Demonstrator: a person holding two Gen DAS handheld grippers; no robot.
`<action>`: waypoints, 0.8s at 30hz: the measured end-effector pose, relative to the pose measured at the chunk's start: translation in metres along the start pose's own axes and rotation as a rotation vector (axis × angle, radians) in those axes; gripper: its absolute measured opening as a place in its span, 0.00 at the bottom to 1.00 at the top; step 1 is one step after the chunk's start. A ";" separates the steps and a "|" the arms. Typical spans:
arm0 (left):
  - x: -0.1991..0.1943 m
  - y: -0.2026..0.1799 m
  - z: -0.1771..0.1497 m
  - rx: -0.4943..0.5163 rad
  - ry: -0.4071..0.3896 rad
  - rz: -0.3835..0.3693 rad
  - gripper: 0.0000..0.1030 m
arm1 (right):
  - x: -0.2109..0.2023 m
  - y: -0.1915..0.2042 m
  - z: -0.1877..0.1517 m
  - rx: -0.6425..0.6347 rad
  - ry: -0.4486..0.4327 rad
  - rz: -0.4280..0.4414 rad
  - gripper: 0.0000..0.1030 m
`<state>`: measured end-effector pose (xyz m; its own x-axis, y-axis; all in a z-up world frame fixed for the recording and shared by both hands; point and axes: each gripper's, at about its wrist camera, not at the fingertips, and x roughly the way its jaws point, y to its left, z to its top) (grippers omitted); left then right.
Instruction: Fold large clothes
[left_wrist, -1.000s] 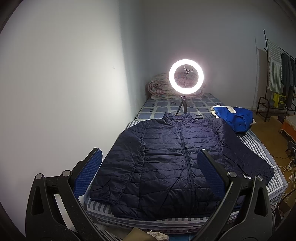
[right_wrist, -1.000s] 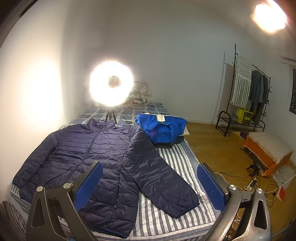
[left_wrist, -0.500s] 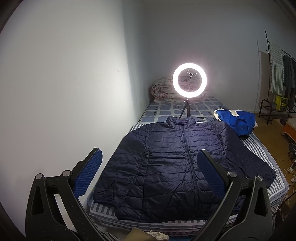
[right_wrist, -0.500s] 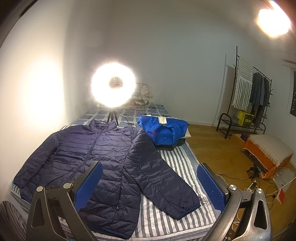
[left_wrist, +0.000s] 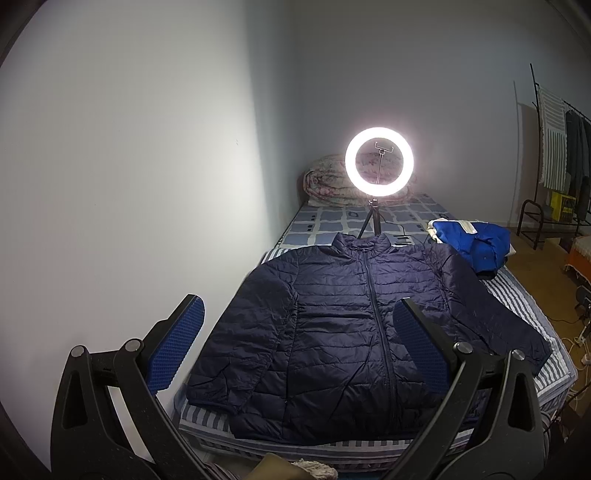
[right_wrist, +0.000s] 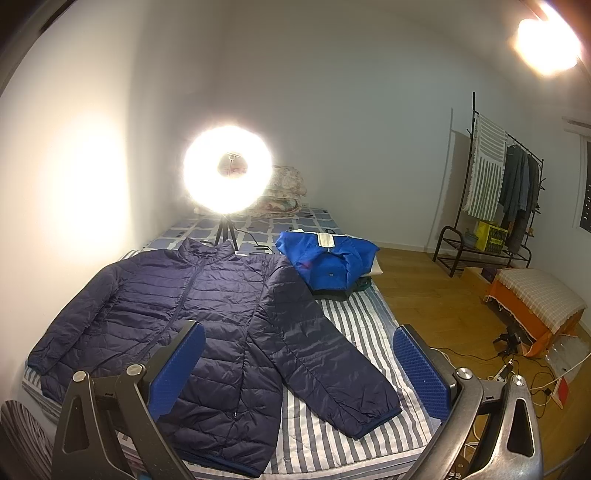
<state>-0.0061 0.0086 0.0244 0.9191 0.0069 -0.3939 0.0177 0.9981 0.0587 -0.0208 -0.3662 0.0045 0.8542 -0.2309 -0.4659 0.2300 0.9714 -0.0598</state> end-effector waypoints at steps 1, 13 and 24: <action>0.000 0.000 0.000 0.000 -0.001 0.000 1.00 | 0.000 -0.001 0.000 0.000 0.000 0.000 1.00; 0.000 0.000 0.000 -0.001 0.002 0.003 1.00 | 0.001 0.006 0.002 -0.007 -0.002 0.006 1.00; 0.004 0.005 0.000 -0.003 0.004 0.007 1.00 | 0.002 0.007 0.000 -0.013 -0.004 0.017 1.00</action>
<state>-0.0020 0.0138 0.0234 0.9175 0.0137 -0.3975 0.0104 0.9982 0.0586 -0.0176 -0.3596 0.0029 0.8600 -0.2146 -0.4630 0.2094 0.9758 -0.0633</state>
